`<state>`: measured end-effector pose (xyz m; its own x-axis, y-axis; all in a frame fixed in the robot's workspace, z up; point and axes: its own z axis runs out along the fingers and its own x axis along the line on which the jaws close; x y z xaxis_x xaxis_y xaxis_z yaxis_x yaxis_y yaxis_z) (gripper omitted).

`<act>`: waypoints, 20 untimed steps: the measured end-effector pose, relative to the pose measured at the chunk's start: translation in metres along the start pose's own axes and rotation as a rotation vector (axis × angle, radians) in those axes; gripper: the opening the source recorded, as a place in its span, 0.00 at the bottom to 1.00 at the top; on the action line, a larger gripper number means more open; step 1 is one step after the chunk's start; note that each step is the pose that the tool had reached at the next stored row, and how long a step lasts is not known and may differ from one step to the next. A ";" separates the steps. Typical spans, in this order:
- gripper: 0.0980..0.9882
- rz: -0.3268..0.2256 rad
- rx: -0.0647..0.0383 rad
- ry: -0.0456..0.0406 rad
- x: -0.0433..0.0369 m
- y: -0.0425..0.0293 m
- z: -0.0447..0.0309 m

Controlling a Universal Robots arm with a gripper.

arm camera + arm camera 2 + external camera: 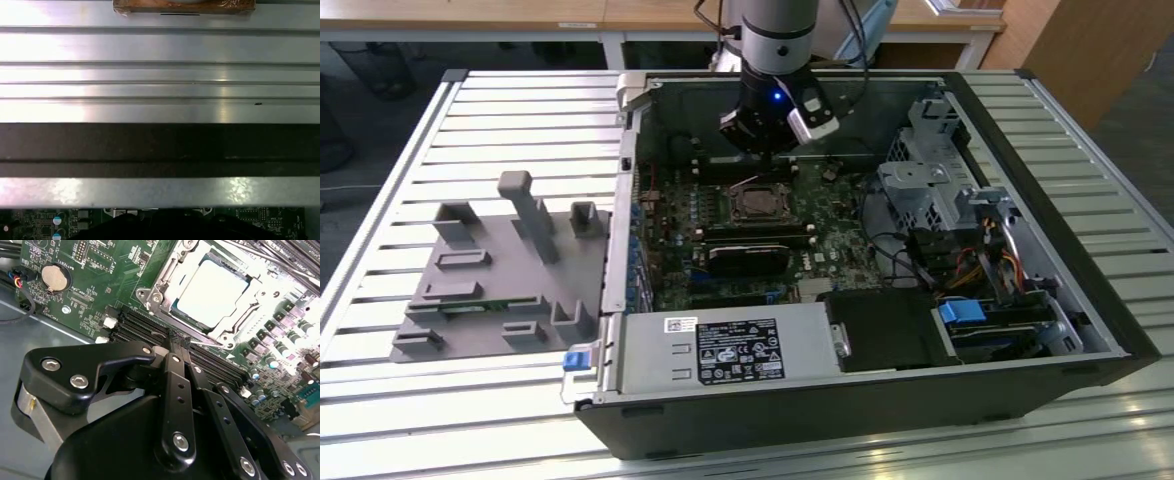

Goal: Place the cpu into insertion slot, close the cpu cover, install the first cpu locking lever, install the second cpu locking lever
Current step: 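Install the first cpu locking lever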

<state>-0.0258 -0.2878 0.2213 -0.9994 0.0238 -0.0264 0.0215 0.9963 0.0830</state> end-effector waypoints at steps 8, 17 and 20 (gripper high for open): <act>0.01 0.000 0.000 0.0000 -0.0032 -0.0003 0.0068; 0.01 0.000 0.002 0.0000 -0.0055 -0.0005 0.0147; 0.01 0.000 0.005 -0.0001 -0.0058 -0.0006 0.0167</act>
<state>-0.0195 -0.2871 0.2048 -0.9994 0.0236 -0.0265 0.0215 0.9967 0.0784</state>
